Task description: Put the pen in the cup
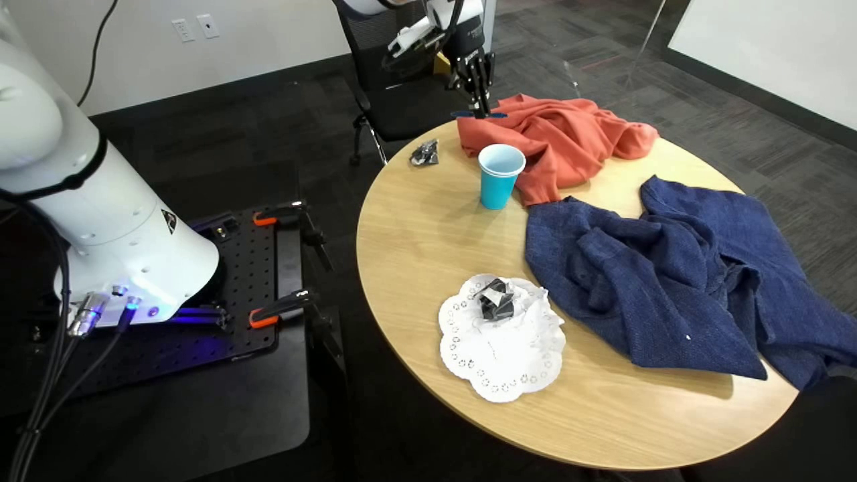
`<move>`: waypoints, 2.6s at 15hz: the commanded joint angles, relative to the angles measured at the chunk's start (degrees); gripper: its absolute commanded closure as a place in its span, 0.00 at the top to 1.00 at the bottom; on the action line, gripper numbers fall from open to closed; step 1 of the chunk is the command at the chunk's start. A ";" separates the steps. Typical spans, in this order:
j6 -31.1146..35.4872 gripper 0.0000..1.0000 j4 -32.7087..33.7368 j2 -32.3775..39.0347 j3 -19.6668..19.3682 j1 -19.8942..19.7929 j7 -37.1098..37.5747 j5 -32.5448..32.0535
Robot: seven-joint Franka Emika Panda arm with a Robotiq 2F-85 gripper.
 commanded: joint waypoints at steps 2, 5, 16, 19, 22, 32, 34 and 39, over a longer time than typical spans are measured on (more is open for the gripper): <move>-5.42 0.04 1.92 -0.86 1.98 -1.55 10.67 -11.58; -9.07 0.04 3.49 -0.04 4.16 -3.30 17.50 -19.62; -23.70 0.04 9.64 5.94 14.27 -9.91 30.29 -34.78; -27.66 0.04 12.71 8.73 16.25 -9.62 31.56 -35.23; -30.69 0.04 15.25 11.19 17.28 -9.29 33.12 -36.40; -34.14 0.04 16.46 14.74 17.47 -11.78 37.45 -40.04; -33.98 0.04 16.67 15.40 17.50 -12.48 37.21 -40.26; -33.96 0.04 17.53 17.24 17.97 -12.65 36.90 -40.08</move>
